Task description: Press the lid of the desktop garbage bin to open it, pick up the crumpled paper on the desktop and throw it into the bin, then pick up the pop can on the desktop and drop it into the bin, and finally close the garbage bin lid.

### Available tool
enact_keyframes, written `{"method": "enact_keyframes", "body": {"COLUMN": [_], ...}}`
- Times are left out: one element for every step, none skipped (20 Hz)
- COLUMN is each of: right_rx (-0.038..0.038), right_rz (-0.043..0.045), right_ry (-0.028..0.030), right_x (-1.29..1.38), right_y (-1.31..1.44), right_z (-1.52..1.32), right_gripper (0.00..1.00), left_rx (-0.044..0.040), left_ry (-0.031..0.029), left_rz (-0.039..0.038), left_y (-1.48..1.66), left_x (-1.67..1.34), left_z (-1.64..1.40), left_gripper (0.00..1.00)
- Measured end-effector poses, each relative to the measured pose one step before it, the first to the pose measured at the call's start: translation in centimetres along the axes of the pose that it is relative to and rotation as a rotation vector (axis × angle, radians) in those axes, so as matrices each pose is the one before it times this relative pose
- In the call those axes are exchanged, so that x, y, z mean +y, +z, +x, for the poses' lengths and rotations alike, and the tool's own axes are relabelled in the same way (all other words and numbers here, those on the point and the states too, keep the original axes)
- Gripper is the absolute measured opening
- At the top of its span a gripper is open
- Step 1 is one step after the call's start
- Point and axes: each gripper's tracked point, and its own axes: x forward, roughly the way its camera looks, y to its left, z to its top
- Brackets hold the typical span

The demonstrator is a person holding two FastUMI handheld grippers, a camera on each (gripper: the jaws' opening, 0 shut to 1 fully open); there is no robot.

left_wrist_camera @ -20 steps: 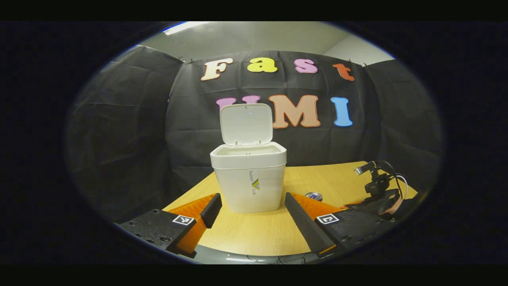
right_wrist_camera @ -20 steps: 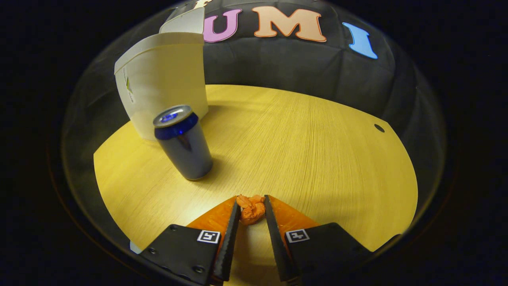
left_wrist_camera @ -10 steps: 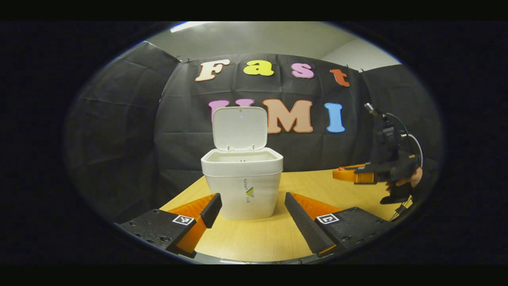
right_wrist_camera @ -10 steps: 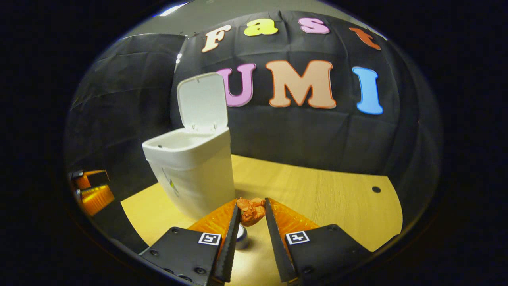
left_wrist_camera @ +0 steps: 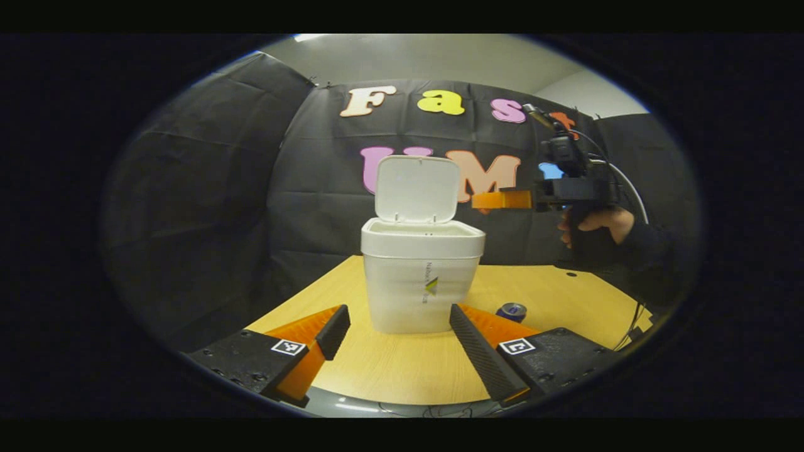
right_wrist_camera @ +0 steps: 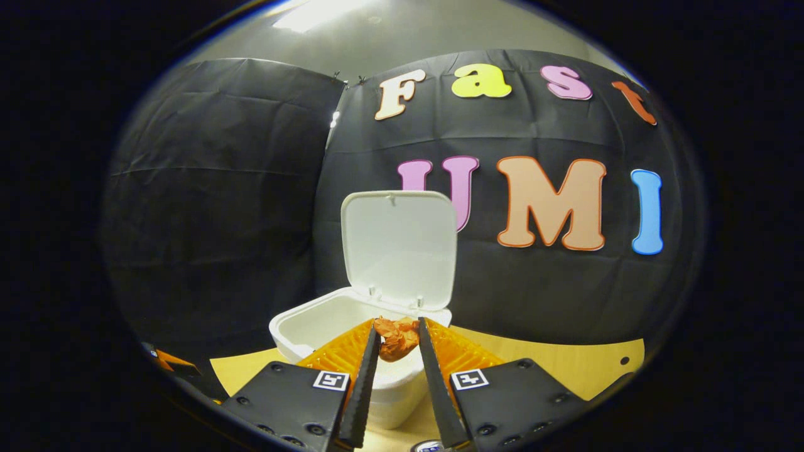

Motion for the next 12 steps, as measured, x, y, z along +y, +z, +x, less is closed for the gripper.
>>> {"method": "enact_keyframes", "body": {"right_rx": [0.02487, 0.03165, 0.03429, 0.02333, 0.02233, -0.01847, -0.00778, -0.00518, -0.01459, -0.01734, -0.02235, -0.02421], "right_rz": [-0.00474, 0.00441, -0.00020, -0.00533, -0.00554, 0.01128, -0.00390, -0.00162, 0.00132, 0.00308, 0.00844, 0.00697], "right_ry": [-0.00400, 0.00403, 0.00282, 0.00203, -0.00027, -0.00598, -0.02323, -0.00860, -0.00470, -0.01189, -0.01145, -0.01357], "right_x": [0.436, 0.529, 0.298, 0.200, 0.147, 0.025, -0.198, -0.375, -0.259, -0.594, -0.647, -0.878], "right_y": [-0.929, -1.030, -1.026, -0.692, -0.481, 0.368, -0.130, 0.103, 0.618, 0.754, 0.653, 0.886], "right_z": [1.306, 1.000, 0.539, 0.545, 0.431, 0.234, -0.232, -0.488, -0.463, -0.762, -0.950, -1.182], "right_gripper": [0.46, 0.45, 0.45, 0.61, 0.63, 0.72, 0.70, 0.76, 0.85, 0.92, 0.91, 0.90], "left_rx": [0.00684, 0.00666, 0.00317, 0.00182, 0.00050, 0.00065, 0.00236, -0.00188, -0.00776, -0.00905, -0.01073, -0.00941], "left_ry": [0.00840, 0.00372, 0.00382, 0.00325, 0.00209, -0.00147, -0.00318, -0.01078, -0.01469, -0.01876, -0.02105, -0.02778], "left_rz": [-0.00233, -0.00118, 0.00093, 0.00153, 0.00067, 0.00059, 0.00110, 0.00105, 0.00156, 0.00020, 0.00033, 0.00065], "left_y": [-0.303, -0.219, -0.087, -0.151, -0.004, -0.084, 0.011, -0.049, 0.321, 0.179, 0.195, 0.279], "left_x": [0.359, 0.294, 0.254, 0.169, 0.115, -0.002, -0.129, -0.366, -0.616, -0.675, -0.771, -1.048], "left_z": [-0.172, -0.079, -0.109, 0.047, 0.031, 0.139, 0.179, 0.243, 0.369, 0.442, 0.509, 0.598], "left_gripper": [0.95, 0.92, 0.92, 0.93, 0.92, 0.94, 0.94, 0.94, 0.94, 0.94, 0.94, 0.94]}}
